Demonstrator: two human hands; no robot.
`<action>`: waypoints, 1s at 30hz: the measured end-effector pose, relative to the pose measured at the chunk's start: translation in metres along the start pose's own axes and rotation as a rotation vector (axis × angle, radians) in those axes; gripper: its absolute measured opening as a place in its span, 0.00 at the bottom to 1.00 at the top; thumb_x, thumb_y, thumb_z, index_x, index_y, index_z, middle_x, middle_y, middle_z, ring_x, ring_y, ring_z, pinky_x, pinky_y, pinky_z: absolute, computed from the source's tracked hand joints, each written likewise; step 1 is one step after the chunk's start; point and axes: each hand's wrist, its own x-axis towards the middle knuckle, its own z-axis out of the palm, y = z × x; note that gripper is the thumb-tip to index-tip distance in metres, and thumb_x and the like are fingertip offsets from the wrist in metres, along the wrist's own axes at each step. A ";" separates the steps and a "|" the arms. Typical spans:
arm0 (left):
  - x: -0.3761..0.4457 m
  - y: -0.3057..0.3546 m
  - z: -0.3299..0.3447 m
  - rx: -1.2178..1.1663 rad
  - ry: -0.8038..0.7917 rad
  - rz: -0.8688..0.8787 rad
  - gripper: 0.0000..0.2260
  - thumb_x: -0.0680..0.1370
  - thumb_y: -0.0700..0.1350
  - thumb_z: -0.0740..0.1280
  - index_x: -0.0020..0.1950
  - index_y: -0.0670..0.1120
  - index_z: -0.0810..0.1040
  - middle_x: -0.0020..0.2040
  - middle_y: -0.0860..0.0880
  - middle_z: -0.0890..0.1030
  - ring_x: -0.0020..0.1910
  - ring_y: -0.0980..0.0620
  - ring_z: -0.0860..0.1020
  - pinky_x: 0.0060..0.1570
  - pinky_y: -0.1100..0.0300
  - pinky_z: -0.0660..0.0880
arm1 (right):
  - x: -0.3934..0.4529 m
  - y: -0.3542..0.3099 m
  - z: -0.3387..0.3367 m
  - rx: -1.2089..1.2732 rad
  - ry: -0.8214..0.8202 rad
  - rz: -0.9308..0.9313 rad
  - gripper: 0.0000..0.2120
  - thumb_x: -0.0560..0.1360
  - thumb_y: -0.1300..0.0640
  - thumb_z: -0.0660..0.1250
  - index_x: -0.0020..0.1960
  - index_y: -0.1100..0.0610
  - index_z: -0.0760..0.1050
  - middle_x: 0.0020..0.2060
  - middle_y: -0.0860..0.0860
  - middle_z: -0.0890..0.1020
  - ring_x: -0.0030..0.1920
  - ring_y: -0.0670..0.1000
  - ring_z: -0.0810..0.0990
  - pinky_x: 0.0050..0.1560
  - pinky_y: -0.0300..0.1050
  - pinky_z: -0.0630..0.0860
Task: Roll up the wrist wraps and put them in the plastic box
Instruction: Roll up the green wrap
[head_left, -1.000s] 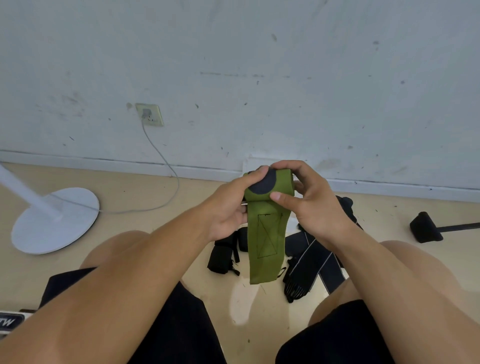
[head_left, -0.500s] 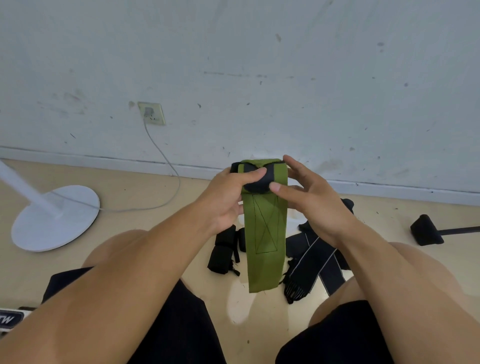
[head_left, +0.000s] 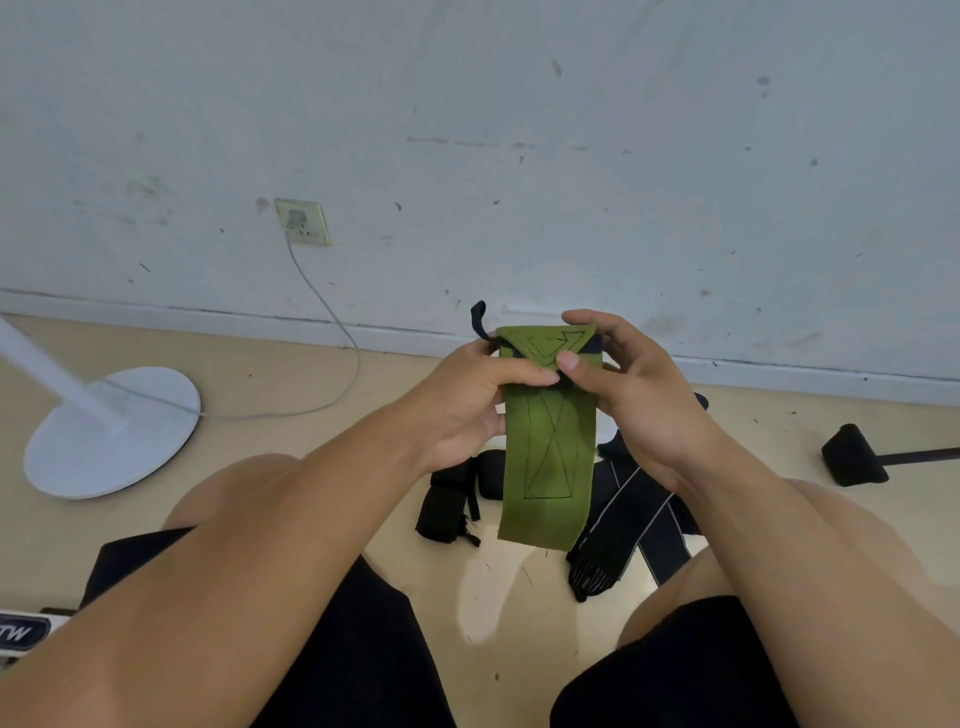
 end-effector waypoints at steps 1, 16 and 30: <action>-0.001 0.001 0.001 -0.009 -0.006 -0.005 0.12 0.78 0.39 0.73 0.61 0.41 0.82 0.59 0.42 0.85 0.57 0.44 0.85 0.50 0.49 0.83 | -0.001 0.001 -0.001 -0.016 -0.008 -0.013 0.19 0.78 0.64 0.72 0.67 0.50 0.78 0.57 0.48 0.83 0.52 0.50 0.85 0.51 0.41 0.82; 0.000 0.000 -0.001 0.043 0.150 0.153 0.20 0.74 0.27 0.73 0.62 0.46 0.81 0.52 0.44 0.87 0.49 0.49 0.87 0.48 0.55 0.83 | 0.002 -0.002 0.006 -0.024 -0.059 0.135 0.32 0.81 0.52 0.69 0.82 0.51 0.61 0.67 0.47 0.82 0.66 0.44 0.81 0.71 0.49 0.74; -0.007 -0.018 0.009 0.215 0.113 0.093 0.28 0.78 0.32 0.69 0.75 0.53 0.72 0.65 0.48 0.79 0.57 0.50 0.82 0.53 0.57 0.79 | -0.003 0.015 0.014 -0.131 -0.053 0.268 0.31 0.84 0.45 0.63 0.83 0.47 0.56 0.67 0.50 0.80 0.64 0.49 0.81 0.66 0.46 0.77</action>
